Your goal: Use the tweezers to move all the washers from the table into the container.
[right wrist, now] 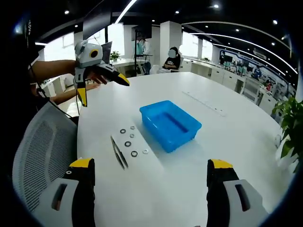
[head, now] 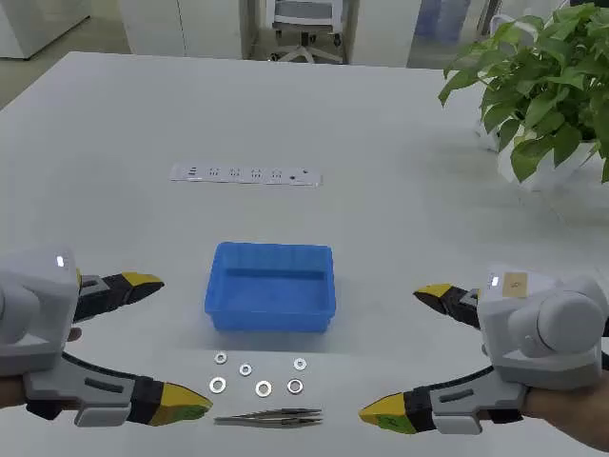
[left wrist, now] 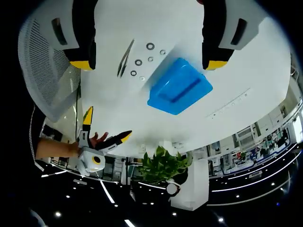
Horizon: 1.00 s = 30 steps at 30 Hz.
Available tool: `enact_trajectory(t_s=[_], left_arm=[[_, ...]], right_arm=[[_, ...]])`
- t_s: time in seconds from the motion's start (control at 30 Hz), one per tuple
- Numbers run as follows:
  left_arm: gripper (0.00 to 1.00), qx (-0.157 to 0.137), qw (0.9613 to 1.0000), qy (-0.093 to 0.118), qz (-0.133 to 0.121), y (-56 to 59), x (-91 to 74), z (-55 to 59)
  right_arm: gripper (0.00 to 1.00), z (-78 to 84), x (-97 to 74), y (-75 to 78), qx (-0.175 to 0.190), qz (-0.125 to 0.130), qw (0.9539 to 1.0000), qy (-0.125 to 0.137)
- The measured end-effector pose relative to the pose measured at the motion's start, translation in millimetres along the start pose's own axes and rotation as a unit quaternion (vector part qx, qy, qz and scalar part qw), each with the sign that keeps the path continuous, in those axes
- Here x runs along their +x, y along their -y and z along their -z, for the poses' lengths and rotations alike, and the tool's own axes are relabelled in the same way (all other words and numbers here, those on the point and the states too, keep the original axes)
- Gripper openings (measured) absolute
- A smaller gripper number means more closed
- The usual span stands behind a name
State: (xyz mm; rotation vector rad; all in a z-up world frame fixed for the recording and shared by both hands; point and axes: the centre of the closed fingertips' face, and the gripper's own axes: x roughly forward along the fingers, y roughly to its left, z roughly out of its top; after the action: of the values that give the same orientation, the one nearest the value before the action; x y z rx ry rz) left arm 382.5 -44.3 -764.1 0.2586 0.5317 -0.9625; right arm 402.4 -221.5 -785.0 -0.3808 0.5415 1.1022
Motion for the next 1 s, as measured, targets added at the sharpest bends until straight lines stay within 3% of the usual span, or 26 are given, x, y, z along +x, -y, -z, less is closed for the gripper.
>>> enact_trajectory(t_s=[1.0], left_arm=[[0.99,0.003,1.0,0.001,-0.003,-1.4,-2.3,-0.7]], right_arm=[[1.0,-3.0,-1.9,3.1,-0.002,0.006,1.0,0.005]])
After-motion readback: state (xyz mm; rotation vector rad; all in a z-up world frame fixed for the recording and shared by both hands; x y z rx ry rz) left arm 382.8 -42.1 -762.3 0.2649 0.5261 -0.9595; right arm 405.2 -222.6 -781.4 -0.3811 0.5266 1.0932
